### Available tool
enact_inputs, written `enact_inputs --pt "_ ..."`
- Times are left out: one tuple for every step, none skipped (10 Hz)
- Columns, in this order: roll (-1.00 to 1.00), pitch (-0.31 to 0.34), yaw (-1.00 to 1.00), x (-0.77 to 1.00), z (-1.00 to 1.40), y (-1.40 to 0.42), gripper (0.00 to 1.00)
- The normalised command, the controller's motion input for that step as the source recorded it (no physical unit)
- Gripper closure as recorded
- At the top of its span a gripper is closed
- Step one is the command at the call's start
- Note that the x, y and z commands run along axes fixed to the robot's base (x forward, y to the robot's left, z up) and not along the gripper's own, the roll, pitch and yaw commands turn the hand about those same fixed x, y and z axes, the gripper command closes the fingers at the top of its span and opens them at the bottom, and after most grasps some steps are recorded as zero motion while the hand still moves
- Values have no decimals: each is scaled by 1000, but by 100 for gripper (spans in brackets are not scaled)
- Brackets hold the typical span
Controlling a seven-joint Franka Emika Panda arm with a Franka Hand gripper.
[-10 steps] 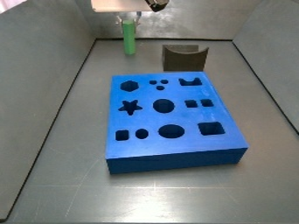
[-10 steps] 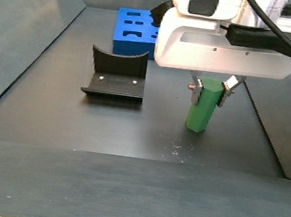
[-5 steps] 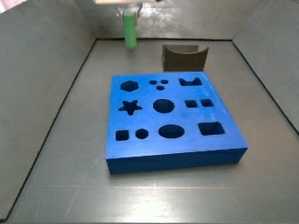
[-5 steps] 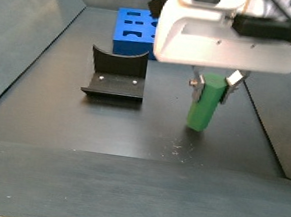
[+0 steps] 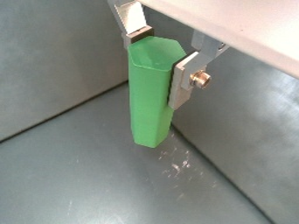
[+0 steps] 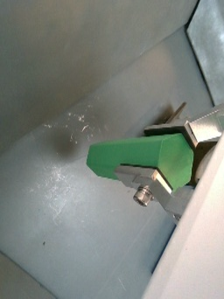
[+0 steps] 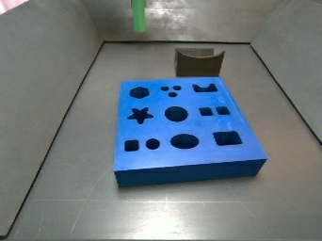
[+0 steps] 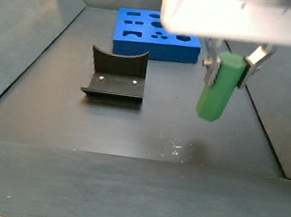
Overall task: Pick up the hexagon object. Move to above the board. Insert the hexagon object.
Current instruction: Move to above the board.
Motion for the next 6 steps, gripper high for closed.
enact_inputs --pt "47 98 5 -10 1000 159 100" --pt "49 95 6 -9 1000 148 100" --pt "47 95 6 -9 1000 133 100" --pt "44 93 9 -7 1000 113 100" --pt "42 91 12 -5 1000 102 100" --pt "43 94 13 -6 1000 90 100"
